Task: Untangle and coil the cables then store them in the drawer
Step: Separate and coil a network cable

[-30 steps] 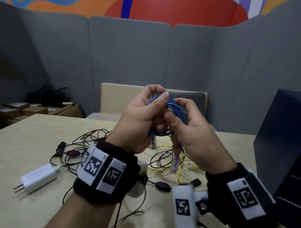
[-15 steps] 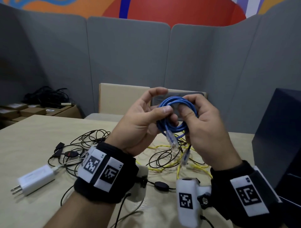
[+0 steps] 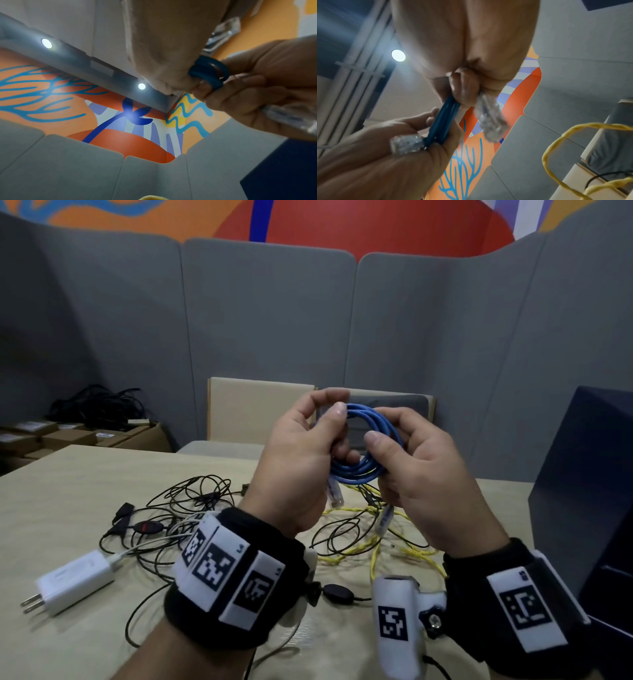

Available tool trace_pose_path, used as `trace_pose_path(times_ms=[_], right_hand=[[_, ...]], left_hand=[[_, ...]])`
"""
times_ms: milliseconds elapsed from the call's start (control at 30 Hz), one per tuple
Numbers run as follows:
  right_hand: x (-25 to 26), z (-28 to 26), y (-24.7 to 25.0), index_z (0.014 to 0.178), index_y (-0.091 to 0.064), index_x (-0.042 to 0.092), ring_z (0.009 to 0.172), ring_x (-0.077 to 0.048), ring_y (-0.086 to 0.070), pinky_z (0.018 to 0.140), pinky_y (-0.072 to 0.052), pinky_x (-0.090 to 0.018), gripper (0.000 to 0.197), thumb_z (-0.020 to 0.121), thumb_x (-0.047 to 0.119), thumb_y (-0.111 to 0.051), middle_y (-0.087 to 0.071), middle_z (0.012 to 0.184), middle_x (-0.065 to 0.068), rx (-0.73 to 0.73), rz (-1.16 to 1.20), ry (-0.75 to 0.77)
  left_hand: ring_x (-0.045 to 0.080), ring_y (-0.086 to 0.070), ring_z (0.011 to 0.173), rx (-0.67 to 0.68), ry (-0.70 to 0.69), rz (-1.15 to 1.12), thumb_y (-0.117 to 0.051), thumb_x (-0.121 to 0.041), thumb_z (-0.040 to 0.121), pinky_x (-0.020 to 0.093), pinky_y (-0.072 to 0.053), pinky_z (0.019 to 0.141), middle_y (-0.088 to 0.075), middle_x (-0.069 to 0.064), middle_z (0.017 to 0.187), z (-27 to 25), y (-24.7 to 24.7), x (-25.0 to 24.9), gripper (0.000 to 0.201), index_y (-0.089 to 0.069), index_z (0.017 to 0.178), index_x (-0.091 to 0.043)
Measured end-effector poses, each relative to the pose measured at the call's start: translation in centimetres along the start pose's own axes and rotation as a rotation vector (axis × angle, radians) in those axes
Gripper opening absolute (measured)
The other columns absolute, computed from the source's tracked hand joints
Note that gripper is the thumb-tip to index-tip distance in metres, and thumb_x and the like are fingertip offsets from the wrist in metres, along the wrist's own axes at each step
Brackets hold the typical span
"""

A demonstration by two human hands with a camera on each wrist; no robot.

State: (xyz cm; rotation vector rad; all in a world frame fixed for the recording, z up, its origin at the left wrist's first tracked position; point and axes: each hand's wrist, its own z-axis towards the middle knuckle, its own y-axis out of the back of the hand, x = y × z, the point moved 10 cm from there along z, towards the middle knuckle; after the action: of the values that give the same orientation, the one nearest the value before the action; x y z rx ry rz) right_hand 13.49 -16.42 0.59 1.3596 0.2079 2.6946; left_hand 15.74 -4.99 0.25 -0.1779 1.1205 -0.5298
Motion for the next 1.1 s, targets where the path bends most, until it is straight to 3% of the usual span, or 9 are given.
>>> trace_pose_path(times_ms=[133, 300, 500, 633, 700, 833, 933, 1033, 1100], right_hand=[[-0.1, 0.0, 0.0, 0.109, -0.062, 0.024, 0.049, 0.003, -0.053, 0.049, -0.038, -0.009, 0.017, 0.099, 0.013, -0.054, -0.06, 0.067, 0.016, -0.018, -0.033, -0.01], [0.0, -0.4, -1.1, 0.117, -0.062, 0.027, 0.048, -0.01, -0.038, 0.044, -0.036, -0.025, 0.029, 0.089, 0.035, -0.053, -0.047, 0.058, 0.005, 0.056, 0.113, -0.056], [0.3, -0.3, -0.3, 0.108, -0.062, 0.027, 0.055, -0.017, -0.059, 0.058, -0.055, -0.044, 0.022, 0.098, 0.01, -0.054, -0.066, 0.082, 0.004, 0.011, -0.073, -0.023], [0.4, 0.0, 2.2, 0.082, -0.065, 0.028, 0.075, -0.008, -0.059, 0.067, -0.049, -0.029, 0.014, 0.093, 0.021, -0.062, -0.055, 0.086, 0.01, -0.068, -0.495, 0.002], [-0.3, 0.0, 3.0, 0.073, -0.064, 0.029, 0.066, -0.006, -0.05, 0.062, -0.042, -0.027, 0.021, 0.094, 0.029, -0.061, -0.054, 0.077, 0.008, -0.109, -0.619, -0.057], [-1.3, -0.1, 3.3, 0.078, -0.06, 0.013, 0.052, -0.016, -0.054, 0.053, -0.052, -0.036, 0.027, 0.101, 0.016, -0.048, -0.056, 0.058, -0.002, -0.236, -0.054, -0.141], [-2.0, -0.4, 1.3, 0.083, -0.058, 0.009, 0.057, -0.017, -0.054, 0.052, -0.047, -0.025, 0.027, 0.103, 0.015, -0.042, -0.056, 0.067, -0.007, -0.213, 0.366, -0.232], [-2.6, -0.5, 0.0, 0.09, -0.064, 0.009, 0.083, -0.028, -0.05, 0.068, -0.044, -0.03, 0.024, 0.101, 0.018, -0.044, -0.056, 0.091, -0.017, -0.179, 0.583, -0.302], [-2.6, -0.6, -0.4, 0.091, -0.066, 0.01, 0.08, -0.024, -0.049, 0.065, -0.042, -0.027, 0.022, 0.097, 0.021, -0.047, -0.057, 0.091, -0.014, -0.152, 0.604, -0.327]], left_hand=[[0.006, -0.054, 0.067, -0.034, -0.117, 0.362, -0.041, -0.017, 0.103, 0.032, -0.051, 0.064, -0.057, -0.015, 0.062, -0.2, 0.4, -0.6, 0.025, -0.065, 0.099, -0.02], [0.005, -0.058, 0.064, -0.131, -0.24, 0.459, -0.038, -0.02, 0.104, 0.018, -0.041, 0.04, -0.062, -0.012, 0.068, -0.7, 1.0, -2.4, 0.028, -0.062, 0.09, -0.025], [0.01, -0.057, 0.063, -0.152, -0.308, 0.509, -0.039, -0.021, 0.103, 0.02, -0.041, 0.04, -0.059, -0.004, 0.069, -0.7, 1.7, -3.5, 0.025, -0.063, 0.096, -0.024], [0.011, -0.055, 0.065, -0.118, -0.292, 0.438, -0.04, -0.018, 0.104, 0.033, -0.048, 0.054, -0.058, 0.004, 0.078, -0.4, 1.8, -3.6, 0.027, -0.063, 0.094, -0.025], [0.011, -0.054, 0.065, -0.072, -0.264, 0.402, -0.041, -0.019, 0.103, 0.038, -0.049, 0.059, -0.057, 0.006, 0.08, -0.4, 1.2, -3.2, 0.025, -0.064, 0.096, -0.023], [0.011, -0.052, 0.069, -0.003, -0.234, 0.348, -0.042, -0.029, 0.094, 0.05, -0.048, 0.063, -0.054, 0.011, 0.085, -0.5, 0.1, -2.2, 0.025, -0.066, 0.097, -0.024], [0.012, -0.05, 0.07, -0.011, -0.243, 0.333, -0.042, -0.03, 0.093, 0.036, -0.043, 0.06, -0.053, 0.008, 0.081, -0.4, 0.2, -2.1, 0.024, -0.066, 0.095, -0.028], [0.013, -0.05, 0.067, -0.004, -0.235, 0.302, -0.042, -0.031, 0.092, 0.035, -0.042, 0.056, -0.054, 0.008, 0.084, -0.4, 0.2, -2.0, 0.024, -0.065, 0.095, -0.028], [0.014, -0.05, 0.067, -0.004, -0.242, 0.316, -0.042, -0.03, 0.094, 0.037, -0.043, 0.056, -0.055, 0.009, 0.086, -0.3, 0.3, -2.2, 0.023, -0.065, 0.095, -0.029]])
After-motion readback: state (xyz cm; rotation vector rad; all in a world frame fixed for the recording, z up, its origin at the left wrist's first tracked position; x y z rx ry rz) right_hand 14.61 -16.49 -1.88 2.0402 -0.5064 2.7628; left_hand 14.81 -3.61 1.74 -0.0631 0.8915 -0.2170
